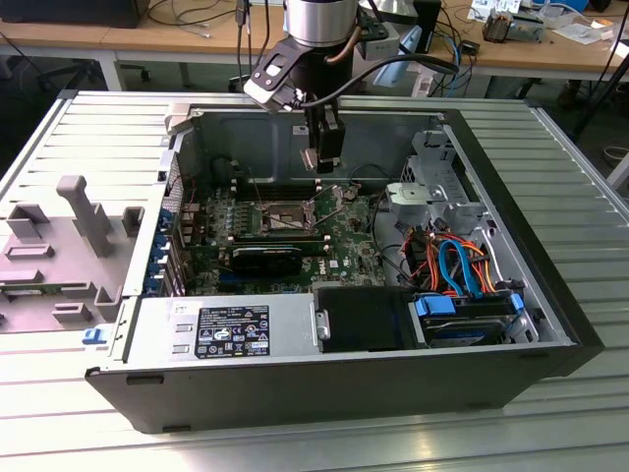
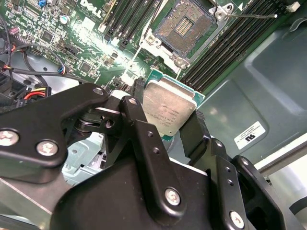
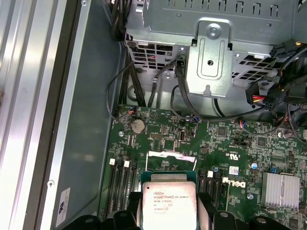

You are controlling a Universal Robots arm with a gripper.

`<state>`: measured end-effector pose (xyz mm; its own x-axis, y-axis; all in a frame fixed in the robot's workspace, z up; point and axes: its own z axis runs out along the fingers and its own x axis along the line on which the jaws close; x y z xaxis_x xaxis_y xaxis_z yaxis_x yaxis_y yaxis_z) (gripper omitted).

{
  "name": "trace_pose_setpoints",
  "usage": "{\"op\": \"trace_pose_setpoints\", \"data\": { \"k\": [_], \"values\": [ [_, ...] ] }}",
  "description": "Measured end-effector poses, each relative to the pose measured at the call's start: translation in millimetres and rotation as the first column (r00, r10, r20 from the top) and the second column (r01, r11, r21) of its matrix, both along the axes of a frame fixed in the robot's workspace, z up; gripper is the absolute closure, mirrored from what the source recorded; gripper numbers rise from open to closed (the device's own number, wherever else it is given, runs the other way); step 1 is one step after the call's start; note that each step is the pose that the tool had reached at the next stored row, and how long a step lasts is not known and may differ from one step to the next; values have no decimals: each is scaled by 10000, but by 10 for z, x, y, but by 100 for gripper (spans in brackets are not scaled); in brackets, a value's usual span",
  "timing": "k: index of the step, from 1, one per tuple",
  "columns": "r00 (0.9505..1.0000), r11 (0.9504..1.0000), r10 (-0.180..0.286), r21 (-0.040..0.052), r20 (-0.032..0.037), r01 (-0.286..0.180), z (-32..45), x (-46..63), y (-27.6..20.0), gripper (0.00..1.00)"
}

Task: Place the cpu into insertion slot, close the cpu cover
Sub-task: 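Close the cpu cover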

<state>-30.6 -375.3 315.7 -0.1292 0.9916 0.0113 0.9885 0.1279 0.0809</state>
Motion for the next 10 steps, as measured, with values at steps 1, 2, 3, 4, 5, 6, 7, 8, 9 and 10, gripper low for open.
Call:
{"op": "trace_pose_setpoints", "data": {
  "k": [1, 2, 3, 4, 5, 6, 7, 8, 9, 10],
  "values": [
    [10000, 10000, -8, 0, 0, 8, 0, 0, 0, 45],
    [10000, 10000, -12, 0, 0, 12, -1, 0, 0, 45],
    [10000, 10000, -17, 0, 0, 17, -1, 0, 0, 45],
    [10000, 10000, -21, -1, -1, 21, -1, 0, 0, 45],
    [10000, 10000, -25, 0, 0, 25, -1, 0, 0, 45],
    [10000, 10000, -32, 0, 0, 32, -2, 0, 0, 45],
    [10000, 10000, -37, 0, 0, 37, -2, 0, 0, 45],
    [10000, 10000, -41, 0, 0, 41, -2, 0, 0, 45],
    [10000, 10000, -46, 0, 0, 46, -2, 0, 0, 45],
    [10000, 10000, -50, 0, 0, 50, -3, 0, 0, 45]
  ]
}}
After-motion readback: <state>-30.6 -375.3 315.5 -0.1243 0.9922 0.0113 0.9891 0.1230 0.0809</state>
